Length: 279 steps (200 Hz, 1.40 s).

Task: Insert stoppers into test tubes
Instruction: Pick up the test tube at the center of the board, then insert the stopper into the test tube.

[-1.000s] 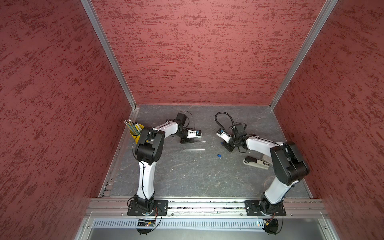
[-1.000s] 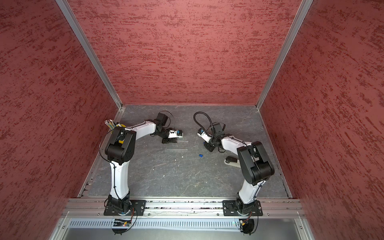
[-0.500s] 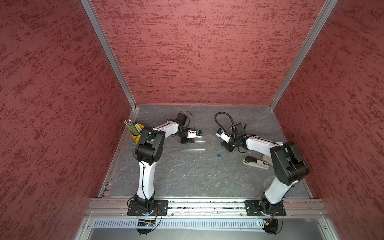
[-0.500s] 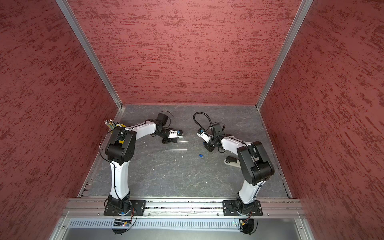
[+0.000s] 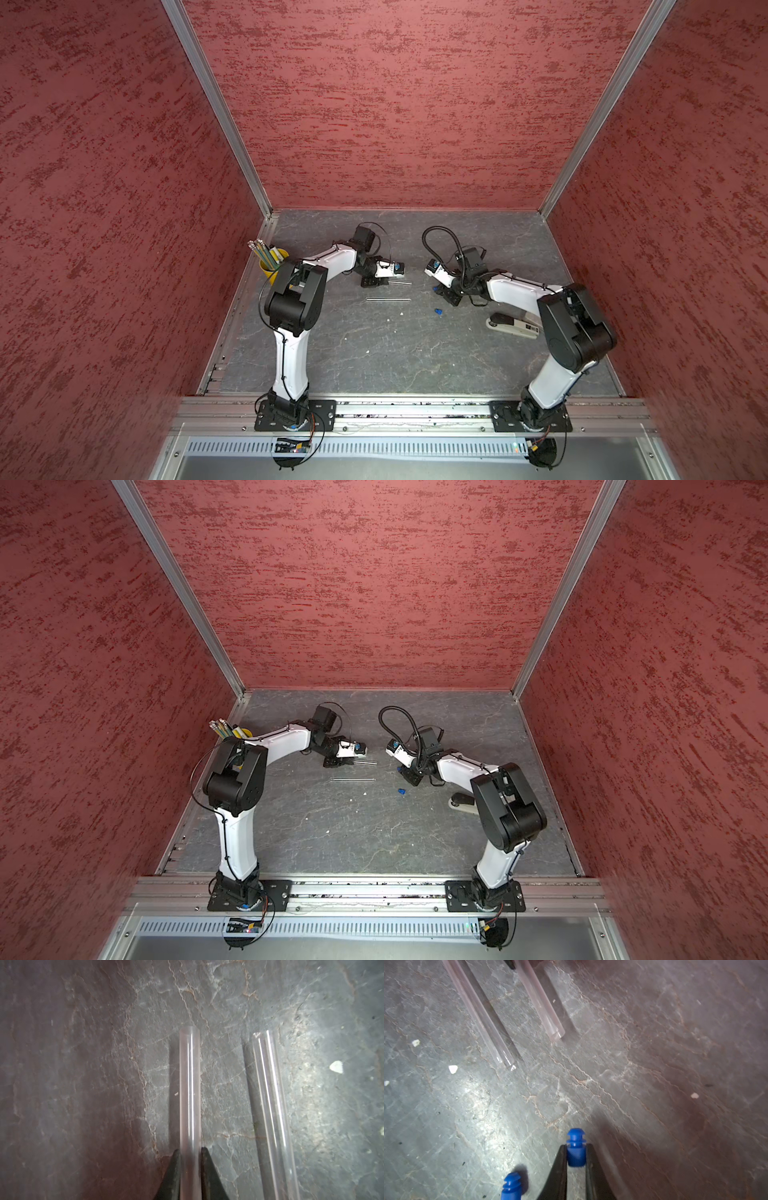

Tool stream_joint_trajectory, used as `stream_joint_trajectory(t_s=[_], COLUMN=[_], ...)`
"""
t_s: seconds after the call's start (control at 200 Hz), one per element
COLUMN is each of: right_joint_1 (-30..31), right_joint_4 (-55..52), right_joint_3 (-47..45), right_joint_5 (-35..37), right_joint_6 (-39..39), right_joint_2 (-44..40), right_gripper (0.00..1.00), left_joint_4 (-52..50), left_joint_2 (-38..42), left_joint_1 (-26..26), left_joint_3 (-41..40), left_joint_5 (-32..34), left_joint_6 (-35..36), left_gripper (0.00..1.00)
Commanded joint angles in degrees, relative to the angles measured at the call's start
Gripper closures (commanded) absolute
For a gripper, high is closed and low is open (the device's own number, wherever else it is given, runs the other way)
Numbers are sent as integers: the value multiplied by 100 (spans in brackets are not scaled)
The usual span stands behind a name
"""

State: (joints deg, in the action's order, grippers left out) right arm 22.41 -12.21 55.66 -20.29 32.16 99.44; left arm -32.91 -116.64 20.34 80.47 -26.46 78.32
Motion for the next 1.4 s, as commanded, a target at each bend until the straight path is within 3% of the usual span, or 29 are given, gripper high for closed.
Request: stream_joint_trajectory(t_s=[0.0,0.576,1.393], right_joint_1=[58,293,359], right_joint_4=[113,96,298], right_joint_3=[191,402,428], right_joint_5=[-233,-706,-922], right_joint_6=[-12,-48,49], right_joint_2=[23,113,12], right_gripper=[86,86,86], left_joint_4=[107,723,908], left_joint_2=[274,1236,1463], left_joint_1=[48,311,443], left_joint_3=[-111,-984,-1127], left_joint_5=[48,313,221], left_joint_6=[79,89,140], left_gripper=[84,84,84])
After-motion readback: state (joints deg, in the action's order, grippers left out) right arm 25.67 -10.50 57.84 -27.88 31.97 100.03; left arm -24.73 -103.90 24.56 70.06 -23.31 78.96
